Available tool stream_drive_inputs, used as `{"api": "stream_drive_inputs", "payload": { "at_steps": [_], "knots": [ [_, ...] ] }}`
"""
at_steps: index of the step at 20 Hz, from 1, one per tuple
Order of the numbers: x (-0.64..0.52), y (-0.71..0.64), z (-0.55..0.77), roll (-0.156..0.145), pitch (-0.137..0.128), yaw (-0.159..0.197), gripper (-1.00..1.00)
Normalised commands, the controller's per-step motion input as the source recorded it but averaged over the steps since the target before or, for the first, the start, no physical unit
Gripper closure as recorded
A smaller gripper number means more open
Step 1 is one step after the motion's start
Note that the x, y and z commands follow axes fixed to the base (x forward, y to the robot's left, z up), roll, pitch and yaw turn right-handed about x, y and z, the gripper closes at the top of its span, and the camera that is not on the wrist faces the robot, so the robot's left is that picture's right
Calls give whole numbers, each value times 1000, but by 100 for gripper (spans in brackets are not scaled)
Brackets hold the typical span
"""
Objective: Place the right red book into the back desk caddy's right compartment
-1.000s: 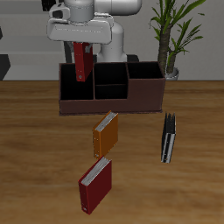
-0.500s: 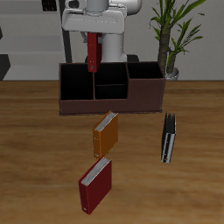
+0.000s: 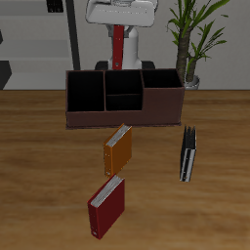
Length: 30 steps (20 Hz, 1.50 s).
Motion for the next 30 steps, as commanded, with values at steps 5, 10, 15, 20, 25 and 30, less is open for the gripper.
{"api": "stream_drive_inputs", "payload": {
  "at_steps": [5,10,15,20,25,30],
  "knots": [
    [-264,432,125,19,-13,47,100],
    [-177,502,4,68,6,52,100],
    [-38,383,-7,43,7,26,100],
    [-76,555,-1,56,4,25,100],
    [6,200,-79,13,21,-3,100],
    [36,149,-172,16,26,7,100]
  ]
}}
